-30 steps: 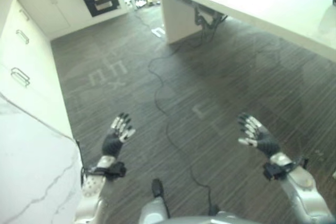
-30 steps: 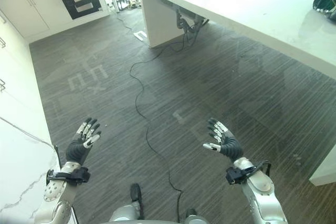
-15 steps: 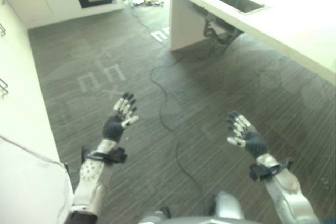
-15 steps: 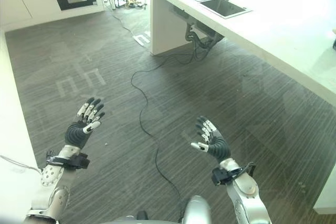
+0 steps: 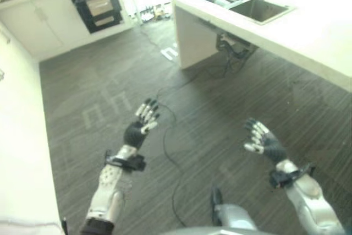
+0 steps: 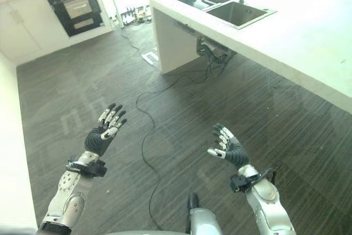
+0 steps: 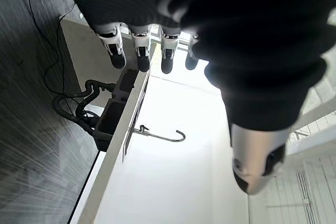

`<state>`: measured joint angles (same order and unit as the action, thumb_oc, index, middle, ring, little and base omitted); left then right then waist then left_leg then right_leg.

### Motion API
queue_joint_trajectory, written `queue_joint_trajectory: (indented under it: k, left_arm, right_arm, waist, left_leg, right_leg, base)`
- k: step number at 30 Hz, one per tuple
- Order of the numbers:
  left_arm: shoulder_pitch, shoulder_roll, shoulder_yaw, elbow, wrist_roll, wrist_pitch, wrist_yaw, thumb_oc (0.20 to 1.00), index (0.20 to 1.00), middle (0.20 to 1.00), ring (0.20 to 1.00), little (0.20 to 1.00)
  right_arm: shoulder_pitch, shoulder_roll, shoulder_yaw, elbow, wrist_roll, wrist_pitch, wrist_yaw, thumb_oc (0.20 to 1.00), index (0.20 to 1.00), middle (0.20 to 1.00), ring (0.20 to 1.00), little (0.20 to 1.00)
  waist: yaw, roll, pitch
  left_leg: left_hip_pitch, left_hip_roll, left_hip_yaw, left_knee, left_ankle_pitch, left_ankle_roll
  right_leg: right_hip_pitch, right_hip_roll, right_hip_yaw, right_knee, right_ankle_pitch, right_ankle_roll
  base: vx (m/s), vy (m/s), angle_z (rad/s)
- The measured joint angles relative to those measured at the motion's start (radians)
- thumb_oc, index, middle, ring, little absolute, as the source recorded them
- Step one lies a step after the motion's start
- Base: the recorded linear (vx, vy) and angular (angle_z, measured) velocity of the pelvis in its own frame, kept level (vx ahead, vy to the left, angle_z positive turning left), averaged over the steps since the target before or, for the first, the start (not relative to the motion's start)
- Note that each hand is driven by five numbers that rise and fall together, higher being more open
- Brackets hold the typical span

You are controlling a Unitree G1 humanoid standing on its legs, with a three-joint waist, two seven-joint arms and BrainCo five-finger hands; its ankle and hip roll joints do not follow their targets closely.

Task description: Place the dishes in the dishwasher.

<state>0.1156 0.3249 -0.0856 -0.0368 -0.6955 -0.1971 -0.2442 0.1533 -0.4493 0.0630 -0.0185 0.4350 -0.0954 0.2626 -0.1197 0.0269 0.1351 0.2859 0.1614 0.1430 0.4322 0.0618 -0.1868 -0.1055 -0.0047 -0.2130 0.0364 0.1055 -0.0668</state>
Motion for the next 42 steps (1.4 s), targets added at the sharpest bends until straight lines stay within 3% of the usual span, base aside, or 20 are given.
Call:
queue_joint_trajectory:
  k: [2, 4, 6, 9, 10, 14, 16, 20, 21, 24, 26, 27, 29, 32, 33, 34, 35, 36, 39, 42]
  left_arm:
    - [0.03, -0.006, -0.003, -0.004, -0.022, -0.001, -0.018, 1.0, 1.0, 1.0, 1.0, 1.0]
    - [0.053, -0.006, 0.0, -0.005, -0.052, -0.001, -0.035, 1.0, 1.0, 1.0, 1.0, 1.0]
    - [0.08, -0.009, 0.01, 0.004, -0.082, -0.026, -0.054, 1.0, 1.0, 1.0, 1.0, 1.0]
    - [0.092, 0.004, 0.047, 0.004, -0.087, -0.111, -0.023, 1.0, 1.0, 1.0, 1.0, 1.0]
    - [0.083, 0.006, 0.071, 0.003, -0.087, -0.157, 0.002, 1.0, 1.0, 1.0, 1.0, 1.0]
    - [0.087, -0.019, 0.15, -0.036, -0.047, -0.298, 0.112, 1.0, 1.0, 1.0, 1.0, 1.0]
    - [0.086, -0.057, 0.188, -0.041, -0.017, -0.373, 0.172, 1.0, 1.0, 1.0, 1.0, 1.0]
    - [0.073, -0.053, 0.253, -0.048, 0.013, -0.448, 0.277, 1.0, 1.0, 1.0, 1.0, 1.0]
    - [0.03, -0.048, 0.247, -0.048, 0.02, -0.446, 0.288, 1.0, 1.0, 1.0, 1.0, 1.0]
    - [-0.037, -0.044, 0.2, -0.066, 0.05, -0.41, 0.272, 1.0, 1.0, 1.0, 1.0, 1.0]
    - [-0.043, -0.021, 0.204, -0.107, 0.049, -0.361, 0.249, 1.0, 1.0, 1.0, 1.0, 1.0]
    - [-0.045, -0.012, 0.205, -0.11, 0.049, -0.336, 0.238, 1.0, 1.0, 1.0, 1.0, 1.0]
    - [-0.035, -0.011, 0.198, -0.109, 0.051, -0.292, 0.231, 1.0, 1.0, 1.0, 1.0, 1.0]
    - [-0.033, 0.005, 0.192, -0.12, 0.071, -0.243, 0.205, 1.0, 1.0, 1.0, 1.0, 1.0]
    - [-0.026, 0.005, 0.191, -0.119, 0.07, -0.224, 0.199, 1.0, 1.0, 1.0, 1.0, 1.0]
    - [-0.025, 0.019, 0.191, -0.121, 0.07, -0.216, 0.19, 1.0, 1.0, 1.0, 1.0, 1.0]
    - [-0.042, 0.072, 0.188, -0.124, 0.071, -0.214, 0.171, 1.0, 1.0, 1.0, 1.0, 1.0]
    - [-0.011, 0.074, 0.198, -0.117, 0.066, -0.209, 0.163, 1.0, 1.0, 1.0, 1.0, 1.0]
    - [0.019, 0.041, 0.177, -0.099, 0.059, -0.185, 0.158, 1.0, 1.0, 1.0, 1.0, 1.0]
    - [-0.037, 0.02, 0.113, -0.073, 0.075, -0.171, 0.137, 1.0, 1.0, 1.0, 1.0, 1.0]
  right_arm:
    - [-0.002, -0.014, -0.001, 0.005, 0.0, 0.0, 0.017, 1.0, 1.0, 1.0, 1.0, 1.0]
    - [0.02, -0.011, -0.001, 0.007, 0.0, 0.003, 0.028, 1.0, 1.0, 1.0, 1.0, 1.0]
    - [0.018, 0.012, 0.005, 0.016, -0.001, 0.014, 0.036, 1.0, 1.0, 1.0, 1.0, 1.0]
    - [0.022, 0.018, 0.004, 0.008, -0.003, 0.02, 0.059, 1.0, 1.0, 1.0, 1.0, 1.0]
    - [0.028, 0.017, 0.003, 0.007, -0.004, 0.023, 0.067, 1.0, 1.0, 1.0, 1.0, 1.0]
    - [0.051, 0.011, 0.004, -0.078, -0.004, 0.024, 0.094, 1.0, 1.0, 1.0, 1.0, 1.0]
    - [0.038, 0.008, 0.004, -0.079, -0.003, 0.025, 0.102, 1.0, 1.0, 1.0, 1.0, 1.0]
    - [0.05, -0.033, -0.005, -0.133, -0.002, 0.025, 0.101, 1.0, 1.0, 1.0, 1.0, 1.0]
    - [0.055, -0.027, -0.014, -0.156, 0.0, 0.028, 0.093, 1.0, 1.0, 1.0, 1.0, 1.0]
    - [0.056, 0.016, -0.024, -0.196, 0.0, 0.036, 0.07, 1.0, 1.0, 1.0, 1.0, 1.0]
    - [0.051, 0.065, -0.031, -0.242, -0.001, 0.033, 0.051, 1.0, 1.0, 1.0, 1.0, 1.0]
    - [0.05, 0.073, -0.037, -0.243, -0.003, 0.031, 0.047, 1.0, 1.0, 1.0, 1.0, 1.0]
    - [0.034, 0.078, -0.037, -0.244, -0.005, 0.025, 0.045, 1.0, 1.0, 1.0, 1.0, 1.0]
    - [0.053, 0.025, -0.032, -0.246, -0.005, 0.019, 0.035, 1.0, 1.0, 1.0, 1.0, 1.0]
    - [0.063, -0.002, -0.036, -0.245, -0.005, 0.02, 0.031, 1.0, 1.0, 1.0, 1.0, 1.0]
    - [0.07, 0.001, -0.045, -0.246, -0.003, 0.018, 0.026, 1.0, 1.0, 1.0, 1.0, 1.0]
    - [0.075, 0.016, -0.08, -0.246, 0.001, 0.001, 0.025, 1.0, 1.0, 1.0, 1.0, 1.0]
    - [0.058, 0.008, -0.095, -0.195, 0.0, 0.001, 0.025, 1.0, 1.0, 1.0, 1.0, 1.0]
    - [0.087, 0.001, -0.117, -0.195, 0.018, -0.009, 0.003, 1.0, 1.0, 1.0, 1.0, 1.0]
    - [0.081, 0.001, -0.112, -0.196, 0.018, -0.008, -0.02, 1.0, 1.0, 1.0, 1.0, 1.0]
  waist:
    - [0.006, -0.014, 0.007]
    - [0.035, -0.053, 0.015]
    - [0.061, -0.099, 0.022]
    - [0.066, -0.064, 0.017]
    - [0.067, -0.056, 0.018]
    - [0.099, -0.051, 0.016]
    - [0.111, -0.061, 0.022]
    - [0.132, -0.058, 0.015]
    - [0.13, -0.08, 0.006]
    - [0.134, -0.111, 0.0]
    - [0.142, -0.13, -0.012]
    - [0.151, -0.12, -0.006]
    - [0.148, -0.065, 0.008]
    - [0.137, 0.01, 0.007]
    - [0.132, 0.022, 0.008]
    - [0.13, -0.022, 0.011]
    - [0.106, -0.12, 0.012]
    - [0.112, -0.167, 0.011]
    - [0.065, -0.124, 0.017]
    - [0.014, -0.07, 0.025]
  left_leg:
    - [-0.2, 0.005, -0.014, 0.296, -0.016, -0.013]
    - [-0.401, -0.019, 0.013, 0.458, -0.053, 0.046]
    - [-0.453, -0.04, 0.066, 0.217, -0.095, 0.119]
    - [-0.407, -0.039, 0.116, -0.452, -0.038, 0.11]
    - [-0.413, -0.032, 0.103, -0.532, -0.01, 0.104]
    - [-0.459, -0.001, -0.026, -0.53, 0.059, 0.063]
    - [-0.478, 0.0, -0.003, -0.524, 0.062, 0.067]
    - [-0.438, -0.044, 0.06, -0.498, 0.055, 0.132]
    - [-0.415, -0.093, 0.059, -0.477, 0.101, 0.188]
    - [-0.353, -0.158, 0.036, -0.484, 0.085, 0.241]
    - [-0.289, -0.238, -0.02, -0.498, 0.043, 0.307]
    - [-0.277, -0.255, -0.025, -0.482, 0.002, 0.348]
    - [-0.229, -0.258, -0.037, -0.471, -0.015, 0.354]
    - [-0.169, -0.231, -0.029, -0.516, -0.043, 0.304]
    - [-0.155, -0.216, -0.041, -0.505, -0.081, 0.21]
    - [-0.182, -0.231, -0.039, -0.426, -0.138, 0.016]
    - [-0.252, -0.242, -0.008, -0.255, -0.215, 0.321]
    - [-0.22, -0.259, 0.027, -0.277, -0.253, 0.278]
    - [-0.098, -0.238, -0.007, -0.381, -0.245, 0.282]
    - [-0.008, -0.227, -0.026, -0.437, -0.254, 0.265]
  right_leg:
    - [0.044, 0.018, 0.032, -0.035, -0.033, -0.048]
    - [0.106, 0.016, 0.062, -0.076, -0.033, -0.043]
    - [0.169, 0.005, 0.078, -0.129, -0.053, -0.046]
    - [0.229, 0.043, 0.041, -0.121, -0.107, 0.011]
    - [0.25, 0.06, 0.041, -0.122, -0.118, 0.017]
    - [0.326, 0.065, 0.086, -0.122, -0.175, 0.023]
    - [0.358, 0.05, 0.092, -0.122, -0.191, 0.035]
    - [0.448, 0.004, 0.089, -0.122, -0.24, 0.111]
    - [0.492, -0.034, 0.075, -0.113, -0.264, 0.144]
    - [0.424, -0.101, -0.014, 0.16, -0.262, 0.151]
    - [0.264, -0.222, -0.013, 0.497, -0.294, 0.206]
    - [0.189, -0.259, -0.001, 0.59, -0.265, 0.215]
    - [0.057, -0.293, 0.009, 0.774, -0.235, 0.218]
    - [-0.072, -0.18, 0.003, 0.656, -0.27, 0.185]
    - [-0.072, -0.09, -0.029, 0.513, -0.256, 0.163]
    - [-0.068, -0.069, -0.071, 0.366, -0.21, 0.117]
    - [-0.1, -0.142, -0.081, 0.281, -0.155, 0.156]
    - [-0.134, -0.183, -0.08, 0.22, -0.135, 0.176]
    - [-0.135, -0.119, -0.109, -0.003, -0.034, 0.167]
    - [-0.171, -0.119, -0.159, -0.021, 0.01, 0.154]
  base:
    - [0.24, -0.206, -0.33]
    - [0.31, -0.019, -0.42]
    - [0.34, 0.201, -0.49]
    - [0.33, 0.239, -0.26]
    - [0.29, 0.19, -0.1]
    - [0.32, 0.255, -0.24]
    - [0.27, 0.293, -0.18]
    - [0.28, 0.298, -0.13]
    - [0.25, 0.267, 0.29]
    - [0.21, 0.274, 0.62]
    - [0.32, 0.452, 0.81]
    - [0.29, 0.429, 0.5]
    - [0.14, 0.168, 0.32]
    - [0.18, 0.042, 0.48]
    - [0.29, -0.025, 0.55]
    - [0.27, -0.043, 0.92]
    - [0.37, -0.094, 0.72]
    - [0.31, -0.096, 0.49]
    - [0.41, -0.171, 0.02]
    - [0.33, -0.205, 0.18]
